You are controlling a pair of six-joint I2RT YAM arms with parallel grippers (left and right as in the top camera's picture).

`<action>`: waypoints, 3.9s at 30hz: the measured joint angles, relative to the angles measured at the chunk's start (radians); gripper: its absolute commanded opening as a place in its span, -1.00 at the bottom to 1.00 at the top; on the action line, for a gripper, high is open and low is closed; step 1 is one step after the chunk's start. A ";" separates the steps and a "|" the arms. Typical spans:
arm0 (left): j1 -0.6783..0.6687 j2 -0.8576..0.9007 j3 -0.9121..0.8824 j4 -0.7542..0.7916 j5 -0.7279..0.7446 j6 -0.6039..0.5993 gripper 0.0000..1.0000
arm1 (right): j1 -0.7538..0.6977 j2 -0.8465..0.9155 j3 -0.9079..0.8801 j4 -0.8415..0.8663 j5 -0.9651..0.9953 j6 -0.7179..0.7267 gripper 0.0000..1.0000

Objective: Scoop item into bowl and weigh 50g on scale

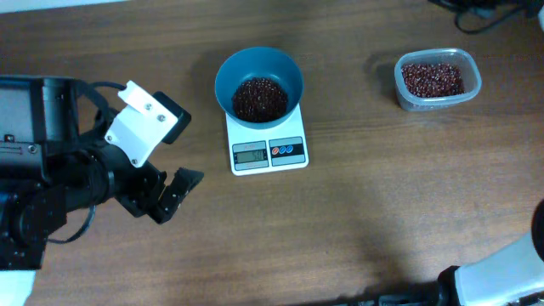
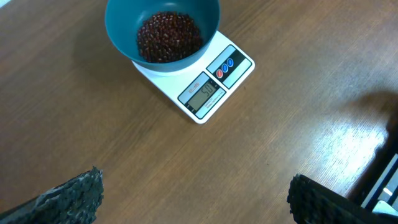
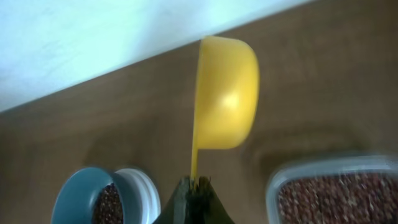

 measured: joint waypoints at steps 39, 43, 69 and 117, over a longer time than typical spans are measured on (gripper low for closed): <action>0.000 0.000 -0.001 0.001 0.000 0.000 0.97 | -0.098 -0.005 -0.485 0.142 0.055 0.651 0.98; 0.000 0.000 -0.001 0.001 0.000 0.000 0.97 | -0.098 -0.005 -0.485 0.131 0.055 0.651 0.97; 0.000 0.000 -0.001 0.001 0.000 0.000 0.97 | -0.098 -1.052 -0.489 -0.325 0.221 -0.174 0.97; 0.000 0.000 -0.001 0.001 0.000 0.000 0.97 | -0.098 -1.492 -1.172 0.230 -0.125 -0.632 0.97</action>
